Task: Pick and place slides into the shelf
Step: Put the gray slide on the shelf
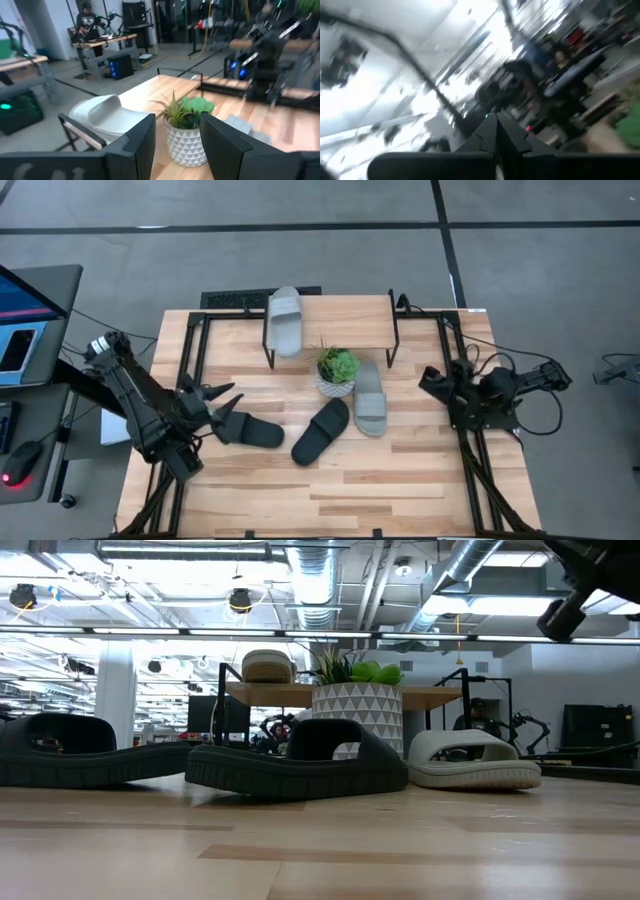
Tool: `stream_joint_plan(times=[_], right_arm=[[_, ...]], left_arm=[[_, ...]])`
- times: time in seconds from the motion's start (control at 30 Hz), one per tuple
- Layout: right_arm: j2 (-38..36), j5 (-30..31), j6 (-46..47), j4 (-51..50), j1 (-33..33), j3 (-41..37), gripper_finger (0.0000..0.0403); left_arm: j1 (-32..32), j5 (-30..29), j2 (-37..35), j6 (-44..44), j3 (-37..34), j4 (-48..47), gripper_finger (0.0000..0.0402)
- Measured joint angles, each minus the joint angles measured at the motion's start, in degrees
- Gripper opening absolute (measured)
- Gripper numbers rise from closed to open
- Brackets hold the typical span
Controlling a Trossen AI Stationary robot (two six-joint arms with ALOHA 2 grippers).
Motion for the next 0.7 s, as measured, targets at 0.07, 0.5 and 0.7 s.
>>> stream_joint_plan(times=[0.07,0.5,0.7], right_arm=[[0.63,0.59,3.39,0.21,-0.02,0.02,0.0000],[20.11,2.10,16.42,0.74,3.77,-0.02,0.0000],[25.51,0.69,12.32,16.73,5.75,0.13,0.0000]], left_arm=[[-0.59,-1.12,-1.36,-2.42,-1.94,0.01,0.0141],[-1.17,0.77,-2.69,-3.44,-3.99,-0.05,0.0141],[-1.80,1.13,-2.69,-2.44,-3.99,-0.05,0.0141]])
